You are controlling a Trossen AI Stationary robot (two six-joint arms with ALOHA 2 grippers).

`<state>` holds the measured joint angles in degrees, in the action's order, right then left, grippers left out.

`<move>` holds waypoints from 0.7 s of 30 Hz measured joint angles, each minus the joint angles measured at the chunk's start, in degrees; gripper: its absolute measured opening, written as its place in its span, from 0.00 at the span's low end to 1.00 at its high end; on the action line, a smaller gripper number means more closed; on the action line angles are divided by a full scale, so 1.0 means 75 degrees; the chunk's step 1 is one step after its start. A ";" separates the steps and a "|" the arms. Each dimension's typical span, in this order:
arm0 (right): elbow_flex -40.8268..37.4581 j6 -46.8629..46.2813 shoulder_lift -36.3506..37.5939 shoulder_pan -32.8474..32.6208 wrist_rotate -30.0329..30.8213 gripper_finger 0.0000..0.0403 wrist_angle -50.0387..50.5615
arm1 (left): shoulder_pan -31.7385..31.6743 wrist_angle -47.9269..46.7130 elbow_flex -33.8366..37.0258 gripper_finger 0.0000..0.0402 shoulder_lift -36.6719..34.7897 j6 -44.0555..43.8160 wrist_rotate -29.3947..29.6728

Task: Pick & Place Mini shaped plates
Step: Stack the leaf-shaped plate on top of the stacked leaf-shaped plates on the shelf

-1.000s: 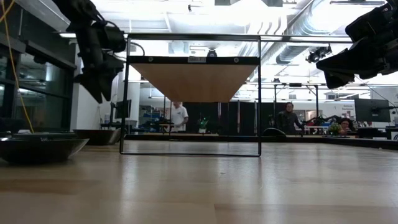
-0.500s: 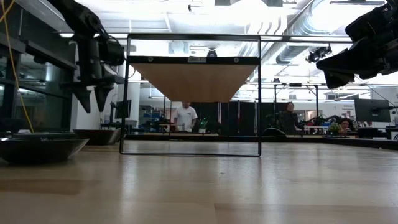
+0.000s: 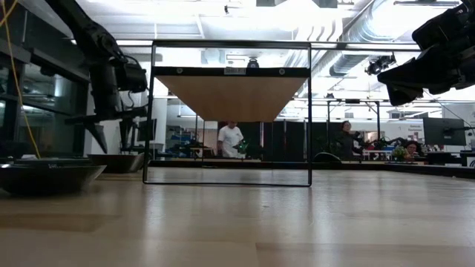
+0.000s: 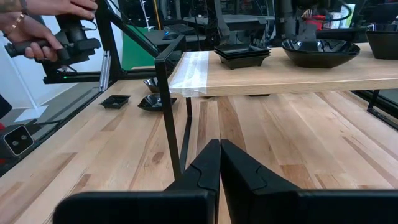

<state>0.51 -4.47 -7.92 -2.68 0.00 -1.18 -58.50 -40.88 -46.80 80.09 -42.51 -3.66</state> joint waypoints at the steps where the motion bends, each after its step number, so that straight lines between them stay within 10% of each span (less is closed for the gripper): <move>1: 0.0000 0.0000 0.0000 0.0002 0.0000 0.02 -0.0001 | 0.0000 0.0022 0.0049 0.49 0.0000 -0.0148 0.0016; 21: 0.0000 0.0000 0.0000 0.0000 -0.0001 0.01 -0.0001 | 0.0000 0.1314 0.0494 0.49 0.0523 -0.1007 0.0187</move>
<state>0.51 -4.47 -7.92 -2.68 -0.01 -1.19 -58.50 -31.03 -43.09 84.01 -50.07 -2.26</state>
